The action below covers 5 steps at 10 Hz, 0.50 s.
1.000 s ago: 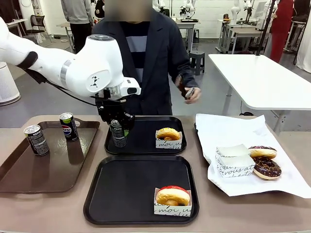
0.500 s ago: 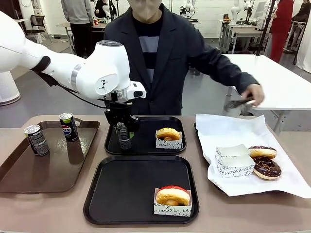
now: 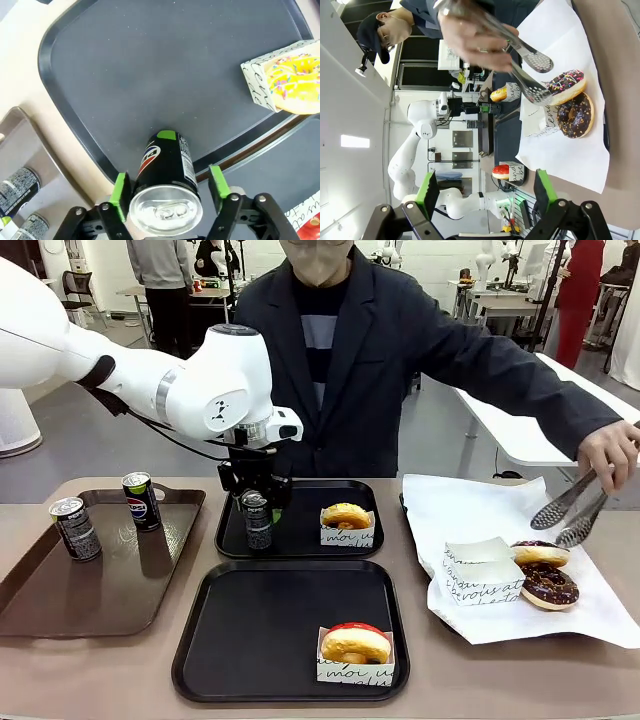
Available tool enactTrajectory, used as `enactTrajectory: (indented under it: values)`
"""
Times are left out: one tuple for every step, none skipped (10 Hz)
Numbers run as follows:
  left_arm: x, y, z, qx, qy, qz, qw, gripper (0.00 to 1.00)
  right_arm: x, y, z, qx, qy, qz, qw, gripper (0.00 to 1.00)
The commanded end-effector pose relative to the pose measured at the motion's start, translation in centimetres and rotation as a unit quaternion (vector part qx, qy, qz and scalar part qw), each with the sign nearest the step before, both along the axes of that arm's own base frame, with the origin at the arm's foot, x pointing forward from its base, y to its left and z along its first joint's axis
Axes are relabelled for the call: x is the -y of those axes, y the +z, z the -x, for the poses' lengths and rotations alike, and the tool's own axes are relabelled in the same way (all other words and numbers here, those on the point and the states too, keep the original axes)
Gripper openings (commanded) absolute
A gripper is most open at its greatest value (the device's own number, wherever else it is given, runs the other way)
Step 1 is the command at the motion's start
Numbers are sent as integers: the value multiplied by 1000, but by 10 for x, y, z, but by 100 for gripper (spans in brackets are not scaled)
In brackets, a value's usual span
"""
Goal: Set up donuts and drinks on trays.
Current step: Pick up one Pepsi coke and place it on the Flat Tray.
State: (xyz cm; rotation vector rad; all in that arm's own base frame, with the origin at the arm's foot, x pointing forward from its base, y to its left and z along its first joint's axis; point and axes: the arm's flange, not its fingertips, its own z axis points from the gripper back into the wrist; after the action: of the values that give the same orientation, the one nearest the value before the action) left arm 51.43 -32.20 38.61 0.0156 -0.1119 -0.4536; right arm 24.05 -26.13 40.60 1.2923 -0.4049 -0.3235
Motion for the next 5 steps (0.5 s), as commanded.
enactTrajectory:
  values:
    - [3,19,15,-1,3,-7,1000,81,0,0,-2,14,-4,-8,1000,100]
    - [2,32,31,14,3,-26,1000,90,0,0,-2,14,-4,-8,1000,100]
    - [4,47,55,36,-17,-34,999,100,0,0,-2,14,-4,-8,1000,100]
    - [4,62,78,45,-22,-35,998,100,0,0,-2,14,-4,-8,1000,100]
    - [3,76,103,63,-29,-38,997,100,0,0,-2,14,-4,-8,1000,100]
